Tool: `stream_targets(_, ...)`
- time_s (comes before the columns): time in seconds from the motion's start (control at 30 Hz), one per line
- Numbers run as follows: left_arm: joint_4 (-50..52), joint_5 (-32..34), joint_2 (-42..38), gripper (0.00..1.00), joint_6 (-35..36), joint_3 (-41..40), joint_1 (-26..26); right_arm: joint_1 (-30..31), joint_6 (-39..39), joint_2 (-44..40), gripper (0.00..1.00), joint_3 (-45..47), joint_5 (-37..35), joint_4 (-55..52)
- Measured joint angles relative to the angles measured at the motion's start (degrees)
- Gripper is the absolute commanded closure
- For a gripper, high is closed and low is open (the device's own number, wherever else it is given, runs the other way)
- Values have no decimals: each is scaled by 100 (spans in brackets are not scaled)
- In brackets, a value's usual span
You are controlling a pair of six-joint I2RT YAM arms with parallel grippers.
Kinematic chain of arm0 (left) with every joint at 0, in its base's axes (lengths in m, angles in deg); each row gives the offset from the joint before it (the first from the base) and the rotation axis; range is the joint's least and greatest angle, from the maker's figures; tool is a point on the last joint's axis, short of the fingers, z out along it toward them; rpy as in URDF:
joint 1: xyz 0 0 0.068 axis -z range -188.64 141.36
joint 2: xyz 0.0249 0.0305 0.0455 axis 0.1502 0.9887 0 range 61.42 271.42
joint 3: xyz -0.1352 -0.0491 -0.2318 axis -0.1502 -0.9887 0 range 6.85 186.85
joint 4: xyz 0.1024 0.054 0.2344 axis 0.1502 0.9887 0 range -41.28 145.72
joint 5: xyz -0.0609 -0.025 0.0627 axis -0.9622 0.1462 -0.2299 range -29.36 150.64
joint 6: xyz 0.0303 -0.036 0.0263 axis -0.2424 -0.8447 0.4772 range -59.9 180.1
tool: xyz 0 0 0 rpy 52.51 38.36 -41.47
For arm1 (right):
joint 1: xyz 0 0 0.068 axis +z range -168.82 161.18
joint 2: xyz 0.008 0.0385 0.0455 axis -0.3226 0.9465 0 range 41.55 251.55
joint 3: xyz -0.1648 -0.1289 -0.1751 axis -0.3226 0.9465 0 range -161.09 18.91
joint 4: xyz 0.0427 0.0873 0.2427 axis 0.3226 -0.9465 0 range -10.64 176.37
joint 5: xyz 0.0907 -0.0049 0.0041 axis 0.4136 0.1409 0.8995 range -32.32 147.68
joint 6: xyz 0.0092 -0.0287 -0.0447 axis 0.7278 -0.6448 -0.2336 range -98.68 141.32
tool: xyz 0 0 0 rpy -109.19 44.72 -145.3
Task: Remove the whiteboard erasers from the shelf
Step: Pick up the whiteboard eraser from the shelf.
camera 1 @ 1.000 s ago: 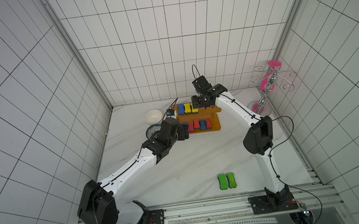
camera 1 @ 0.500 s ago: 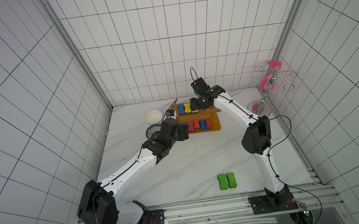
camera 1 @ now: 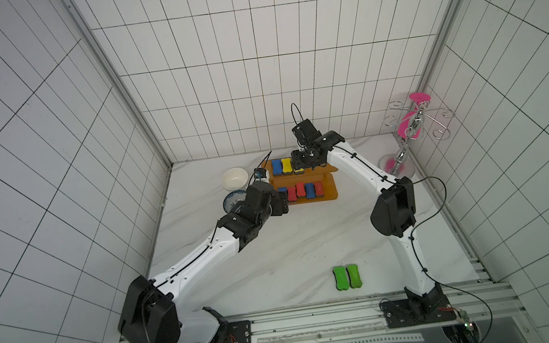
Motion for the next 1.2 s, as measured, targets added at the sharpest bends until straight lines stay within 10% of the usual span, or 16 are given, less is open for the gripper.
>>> stream_targets(0.97,2,42,-306,12,-96,-162,0,131,828,232,39,-208,-566,-208)
stream_targets(1.2,11,87,-313,12,-127,-186,0,131,879,323,62,-238,-671,-94)
